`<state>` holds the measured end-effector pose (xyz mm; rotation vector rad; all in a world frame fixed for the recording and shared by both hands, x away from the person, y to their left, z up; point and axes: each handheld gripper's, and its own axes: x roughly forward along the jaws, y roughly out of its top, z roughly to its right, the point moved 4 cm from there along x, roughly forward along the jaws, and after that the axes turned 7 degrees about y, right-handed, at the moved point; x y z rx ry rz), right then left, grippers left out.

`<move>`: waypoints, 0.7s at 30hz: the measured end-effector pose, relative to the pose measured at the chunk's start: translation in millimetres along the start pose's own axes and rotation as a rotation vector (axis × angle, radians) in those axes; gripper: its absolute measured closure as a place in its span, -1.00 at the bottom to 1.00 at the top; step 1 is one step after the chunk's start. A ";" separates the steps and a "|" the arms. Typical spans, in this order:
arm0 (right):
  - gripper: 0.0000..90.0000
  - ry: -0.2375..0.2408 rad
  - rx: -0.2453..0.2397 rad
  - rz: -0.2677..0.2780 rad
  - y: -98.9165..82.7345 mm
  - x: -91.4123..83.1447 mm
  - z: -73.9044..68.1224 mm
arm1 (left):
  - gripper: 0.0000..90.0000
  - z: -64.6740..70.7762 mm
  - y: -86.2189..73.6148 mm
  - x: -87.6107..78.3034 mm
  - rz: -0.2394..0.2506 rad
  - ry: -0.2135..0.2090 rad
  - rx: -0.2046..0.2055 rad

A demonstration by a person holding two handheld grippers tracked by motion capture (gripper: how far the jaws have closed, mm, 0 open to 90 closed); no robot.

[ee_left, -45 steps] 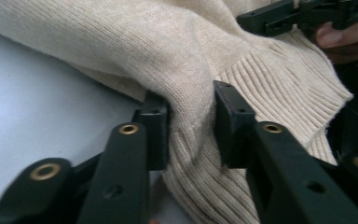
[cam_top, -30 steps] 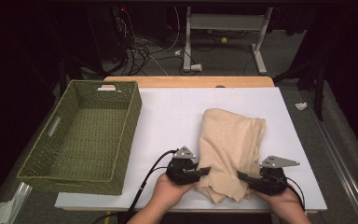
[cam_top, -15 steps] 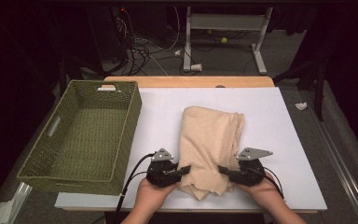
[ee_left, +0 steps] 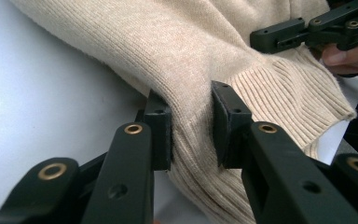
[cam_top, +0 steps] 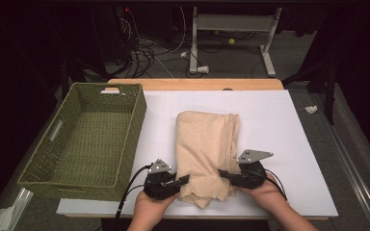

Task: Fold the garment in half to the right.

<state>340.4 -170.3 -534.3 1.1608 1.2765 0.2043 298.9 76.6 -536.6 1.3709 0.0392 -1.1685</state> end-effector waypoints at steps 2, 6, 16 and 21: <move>0.34 -0.002 0.000 0.000 -0.1 -0.6 -0.2 | 0.50 0.4 0.4 -0.1 -0.003 0.000 0.001; 0.32 -0.002 0.012 0.008 -1.6 -3.9 -0.6 | 0.44 0.4 -1.5 -0.6 -0.007 0.013 0.017; 0.05 0.006 0.088 0.033 -17.5 -13.7 -5.0 | 0.06 -2.1 -18.5 -8.8 -0.021 -0.019 -0.035; -0.36 -0.003 0.088 0.092 -22.2 -26.3 -4.2 | -0.26 -0.8 -14.3 -20.5 0.023 0.058 0.006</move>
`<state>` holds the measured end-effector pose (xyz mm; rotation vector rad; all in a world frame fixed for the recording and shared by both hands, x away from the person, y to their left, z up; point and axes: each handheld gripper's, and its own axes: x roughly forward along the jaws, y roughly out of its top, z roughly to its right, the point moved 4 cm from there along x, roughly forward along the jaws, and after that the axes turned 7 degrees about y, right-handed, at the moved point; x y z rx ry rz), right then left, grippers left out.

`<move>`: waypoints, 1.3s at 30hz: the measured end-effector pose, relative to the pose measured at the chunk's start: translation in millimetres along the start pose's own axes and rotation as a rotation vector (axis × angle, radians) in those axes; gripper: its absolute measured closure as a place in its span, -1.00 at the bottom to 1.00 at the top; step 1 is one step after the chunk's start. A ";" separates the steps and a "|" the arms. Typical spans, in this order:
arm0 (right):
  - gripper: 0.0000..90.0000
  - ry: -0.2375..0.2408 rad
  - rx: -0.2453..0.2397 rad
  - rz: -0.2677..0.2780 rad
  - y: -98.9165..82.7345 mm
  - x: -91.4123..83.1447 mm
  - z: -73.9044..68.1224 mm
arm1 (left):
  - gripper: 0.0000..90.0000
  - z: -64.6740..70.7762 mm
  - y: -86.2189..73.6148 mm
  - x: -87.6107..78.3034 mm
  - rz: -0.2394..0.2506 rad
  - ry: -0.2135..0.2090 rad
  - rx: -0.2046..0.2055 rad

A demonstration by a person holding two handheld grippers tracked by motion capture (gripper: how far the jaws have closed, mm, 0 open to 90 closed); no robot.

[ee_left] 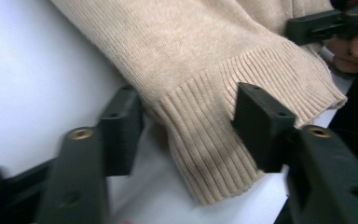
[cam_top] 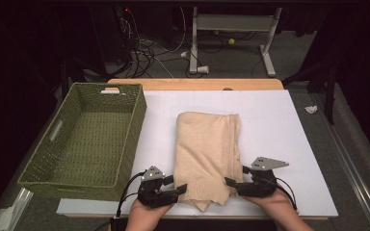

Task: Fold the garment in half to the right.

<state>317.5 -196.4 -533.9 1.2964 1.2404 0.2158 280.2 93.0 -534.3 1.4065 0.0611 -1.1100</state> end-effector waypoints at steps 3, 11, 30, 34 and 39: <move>-0.59 -0.040 -0.034 0.083 0.0 -18.4 5.7 | -0.46 -3.9 10.4 -10.4 0.047 0.095 0.035; -0.92 -0.163 -0.017 0.176 -6.5 -52.4 32.1 | -0.79 -16.0 15.9 -2.3 -0.004 0.209 0.049; -1.00 -0.290 0.070 0.185 -22.4 -77.4 70.0 | -1.00 -30.6 9.3 11.3 -0.156 0.223 0.040; -1.00 -0.287 0.069 0.183 -22.3 -76.0 69.9 | -1.00 -30.3 8.1 11.1 -0.181 0.225 0.047; -1.00 -0.284 0.063 0.173 -22.1 -72.3 69.3 | -1.00 -29.6 5.7 11.8 -0.212 0.244 0.064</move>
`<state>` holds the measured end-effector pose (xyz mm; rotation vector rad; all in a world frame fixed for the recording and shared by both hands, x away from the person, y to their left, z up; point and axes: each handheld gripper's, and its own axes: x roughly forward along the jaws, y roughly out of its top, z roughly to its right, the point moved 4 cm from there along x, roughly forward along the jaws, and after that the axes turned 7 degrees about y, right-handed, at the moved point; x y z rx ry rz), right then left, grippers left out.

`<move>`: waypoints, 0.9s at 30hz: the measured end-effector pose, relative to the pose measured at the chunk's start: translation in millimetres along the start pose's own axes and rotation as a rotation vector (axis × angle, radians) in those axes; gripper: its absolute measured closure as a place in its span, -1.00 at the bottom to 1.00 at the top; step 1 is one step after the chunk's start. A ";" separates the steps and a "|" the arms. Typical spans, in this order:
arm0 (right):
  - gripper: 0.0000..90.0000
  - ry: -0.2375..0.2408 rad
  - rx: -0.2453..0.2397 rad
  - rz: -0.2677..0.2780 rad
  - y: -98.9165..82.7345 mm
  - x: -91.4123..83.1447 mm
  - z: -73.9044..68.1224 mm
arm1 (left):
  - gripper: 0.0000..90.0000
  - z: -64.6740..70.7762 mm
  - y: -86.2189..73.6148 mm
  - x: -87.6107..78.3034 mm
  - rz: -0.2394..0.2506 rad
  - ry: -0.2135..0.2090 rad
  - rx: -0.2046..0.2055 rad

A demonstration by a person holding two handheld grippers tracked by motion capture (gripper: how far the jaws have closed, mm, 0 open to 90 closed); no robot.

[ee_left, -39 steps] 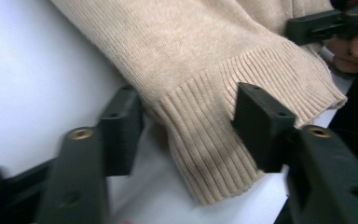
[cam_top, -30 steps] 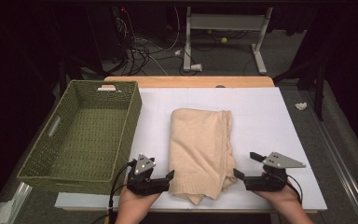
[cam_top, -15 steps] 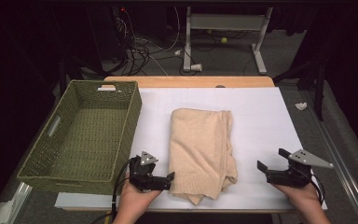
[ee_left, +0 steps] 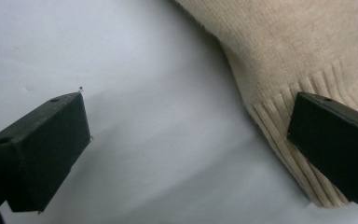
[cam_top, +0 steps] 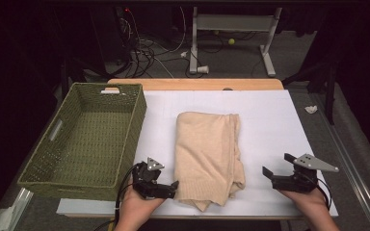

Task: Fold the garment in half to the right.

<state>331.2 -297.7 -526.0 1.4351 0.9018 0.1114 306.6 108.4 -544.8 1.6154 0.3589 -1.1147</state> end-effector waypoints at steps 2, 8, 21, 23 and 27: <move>-1.00 0.003 -0.006 -0.001 0.6 1.0 -1.0 | -1.00 0.2 -1.2 0.7 -0.011 0.003 0.006; -1.00 0.018 -0.023 0.001 1.9 2.8 -4.1 | -1.00 1.4 -3.2 1.8 -0.047 0.024 0.030; -1.00 0.039 -0.032 0.014 7.4 1.5 -5.1 | -1.00 1.5 2.3 4.2 -0.151 0.038 0.114; -1.00 0.018 -0.070 0.022 11.2 0.0 -5.7 | -1.00 -0.1 2.0 3.7 -0.156 0.024 0.117; -1.00 -0.014 -0.085 0.037 8.2 -3.3 -1.1 | -1.00 0.8 5.3 4.4 -0.198 0.013 0.137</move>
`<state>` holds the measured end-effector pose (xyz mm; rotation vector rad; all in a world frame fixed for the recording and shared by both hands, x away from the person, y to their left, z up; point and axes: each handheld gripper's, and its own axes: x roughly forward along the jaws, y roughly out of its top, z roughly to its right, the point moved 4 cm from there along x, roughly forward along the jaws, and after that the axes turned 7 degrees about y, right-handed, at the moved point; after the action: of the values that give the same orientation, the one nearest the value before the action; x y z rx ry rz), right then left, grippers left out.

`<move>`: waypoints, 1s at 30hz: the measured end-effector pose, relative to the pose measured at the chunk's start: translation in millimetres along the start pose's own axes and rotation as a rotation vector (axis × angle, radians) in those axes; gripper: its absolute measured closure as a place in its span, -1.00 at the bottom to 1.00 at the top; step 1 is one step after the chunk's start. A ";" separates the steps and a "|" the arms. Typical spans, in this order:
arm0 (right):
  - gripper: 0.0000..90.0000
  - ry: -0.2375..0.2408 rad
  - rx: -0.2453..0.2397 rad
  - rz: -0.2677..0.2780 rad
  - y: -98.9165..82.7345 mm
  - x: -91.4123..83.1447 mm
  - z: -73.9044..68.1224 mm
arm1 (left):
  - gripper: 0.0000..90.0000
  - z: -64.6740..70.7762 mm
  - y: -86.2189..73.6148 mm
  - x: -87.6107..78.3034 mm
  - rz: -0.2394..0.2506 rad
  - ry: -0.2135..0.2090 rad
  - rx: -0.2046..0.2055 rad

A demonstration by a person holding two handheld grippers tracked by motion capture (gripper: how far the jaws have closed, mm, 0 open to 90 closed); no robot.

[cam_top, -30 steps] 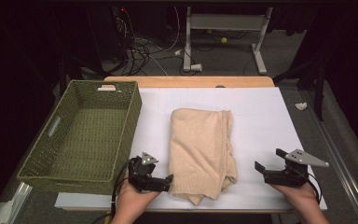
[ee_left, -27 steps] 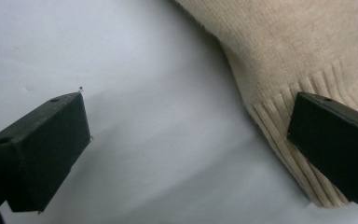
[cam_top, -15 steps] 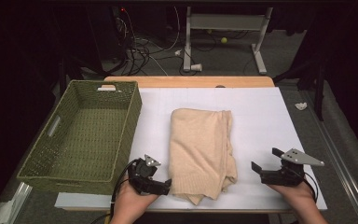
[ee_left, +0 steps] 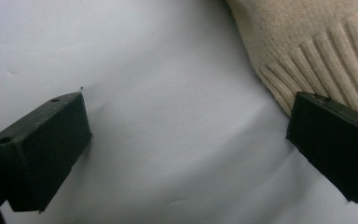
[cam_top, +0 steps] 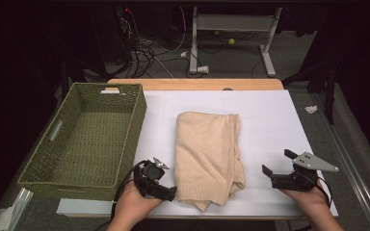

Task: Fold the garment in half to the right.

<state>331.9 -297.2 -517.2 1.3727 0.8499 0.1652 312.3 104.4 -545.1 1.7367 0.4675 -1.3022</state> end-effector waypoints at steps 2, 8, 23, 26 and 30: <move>-1.00 -0.007 0.008 0.014 -2.5 -1.7 1.8 | -1.00 0.9 1.3 -0.5 -0.011 0.005 0.010; -1.00 0.014 0.006 0.037 -3.9 -4.7 0.1 | -0.99 4.1 3.9 -2.4 -0.051 0.002 0.035; -1.00 0.037 0.016 0.035 -5.0 -3.8 -3.6 | -0.99 13.5 10.5 -4.4 -0.182 -0.016 0.119; -1.00 0.041 0.028 0.028 -5.7 -4.2 -3.3 | -0.99 12.9 11.5 -3.2 -0.195 -0.035 0.121; -1.00 0.037 0.030 0.025 -6.2 -4.6 -4.1 | -0.99 13.2 13.8 -2.7 -0.220 -0.035 0.127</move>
<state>324.0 -297.9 -520.6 1.4121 0.8694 0.1988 313.8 86.8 -537.6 1.8025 0.5792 -1.5451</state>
